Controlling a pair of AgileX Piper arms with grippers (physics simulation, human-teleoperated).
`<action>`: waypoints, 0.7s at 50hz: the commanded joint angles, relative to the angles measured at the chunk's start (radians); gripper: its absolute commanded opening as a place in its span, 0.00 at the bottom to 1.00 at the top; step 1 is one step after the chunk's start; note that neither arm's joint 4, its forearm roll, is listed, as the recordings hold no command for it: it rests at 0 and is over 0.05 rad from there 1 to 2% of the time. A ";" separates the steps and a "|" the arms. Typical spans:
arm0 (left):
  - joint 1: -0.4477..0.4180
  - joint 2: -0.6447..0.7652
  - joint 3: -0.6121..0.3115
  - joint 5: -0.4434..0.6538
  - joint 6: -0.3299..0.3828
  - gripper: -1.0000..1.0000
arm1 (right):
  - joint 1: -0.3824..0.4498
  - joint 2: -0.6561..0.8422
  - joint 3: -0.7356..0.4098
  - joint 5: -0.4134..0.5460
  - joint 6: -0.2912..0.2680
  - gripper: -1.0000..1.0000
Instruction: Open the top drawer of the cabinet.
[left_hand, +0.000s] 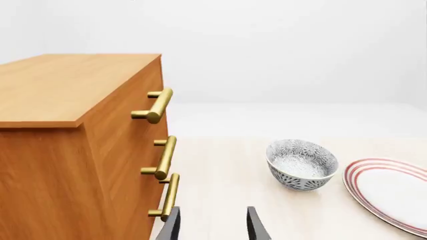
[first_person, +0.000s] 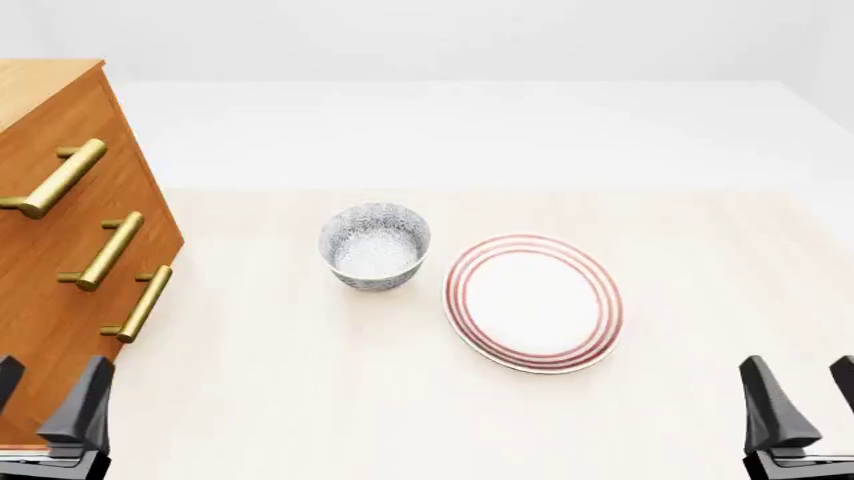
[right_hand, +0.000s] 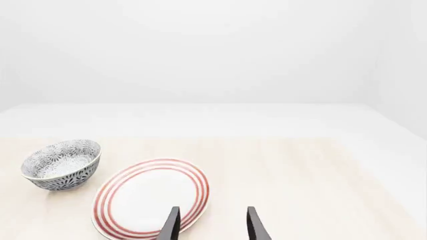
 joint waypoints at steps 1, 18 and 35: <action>-0.005 0.003 -0.003 -0.003 0.010 1.00 | 0.000 0.005 -0.003 -0.002 -0.001 1.00; -0.018 0.002 -0.013 -0.003 0.027 1.00 | 0.000 0.003 -0.004 0.001 -0.003 1.00; -0.015 0.109 -0.101 -0.005 0.241 1.00 | 0.000 0.003 -0.005 0.002 -0.002 1.00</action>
